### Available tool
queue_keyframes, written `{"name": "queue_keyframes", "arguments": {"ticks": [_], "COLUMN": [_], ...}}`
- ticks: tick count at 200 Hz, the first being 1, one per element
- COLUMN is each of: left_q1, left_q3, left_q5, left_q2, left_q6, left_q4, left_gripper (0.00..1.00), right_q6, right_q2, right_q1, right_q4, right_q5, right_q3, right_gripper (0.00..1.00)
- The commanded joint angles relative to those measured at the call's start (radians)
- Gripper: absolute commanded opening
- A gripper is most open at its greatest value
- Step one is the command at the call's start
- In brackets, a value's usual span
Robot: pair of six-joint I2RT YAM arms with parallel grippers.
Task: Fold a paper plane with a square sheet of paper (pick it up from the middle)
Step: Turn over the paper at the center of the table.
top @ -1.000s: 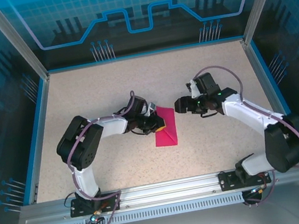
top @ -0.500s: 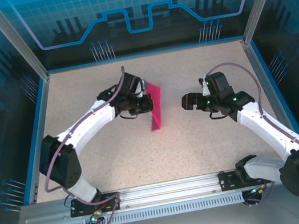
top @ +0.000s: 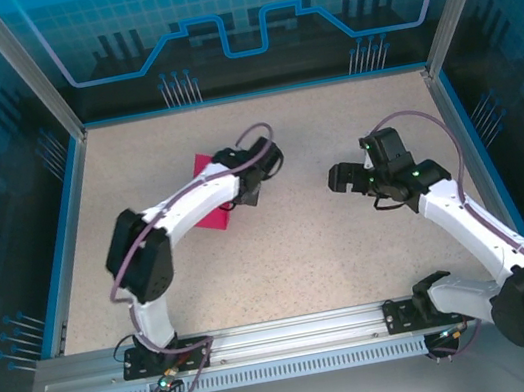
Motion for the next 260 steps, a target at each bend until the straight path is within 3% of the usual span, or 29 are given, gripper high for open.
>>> {"name": "queue_keyframes", "arguments": {"ticks": [1, 51, 107, 139, 187, 216, 240, 260], "left_q1": [-0.042, -0.131, -0.152, -0.152, -0.137, -0.072, 0.018, 0.123], "left_q3": [0.035, 0.078, 0.078, 0.114, 0.144, 0.096, 0.003, -0.100], "left_q5": [-0.190, -0.172, 0.085, 0.234, 0.610, 0.778, 0.837, 0.850], "left_q2": [0.095, 0.265, 0.263, 0.229, 0.033, -0.072, -0.160, -0.226], "left_q6": [-0.023, -0.067, -0.090, -0.096, -0.131, -0.174, -0.227, -0.281], "left_q4": [-0.062, -0.012, 0.070, 0.071, 0.134, 0.197, 0.255, 0.300], "left_gripper": [0.05, 0.05, 0.12, 0.34, 0.68, 0.77, 0.87, 0.98], "right_q6": [0.023, 0.035, 0.044, 0.051, 0.056, 0.053, 0.038, 0.041], "right_q2": [-0.017, -0.029, -0.020, -0.009, 0.012, 0.038, 0.094, 0.178], "right_q1": [-0.029, -0.069, -0.088, -0.090, -0.091, -0.089, -0.057, 0.035], "right_q4": [-0.044, -0.055, -0.055, -0.050, -0.037, -0.016, 0.018, 0.047], "right_q5": [0.039, 0.032, 0.017, 0.008, -0.021, -0.066, -0.137, -0.158], "right_q3": [-0.012, -0.056, -0.066, -0.067, -0.056, -0.043, -0.024, 0.057], "right_gripper": [0.98, 0.98, 0.98, 0.98, 0.97, 0.96, 0.93, 0.85]}}
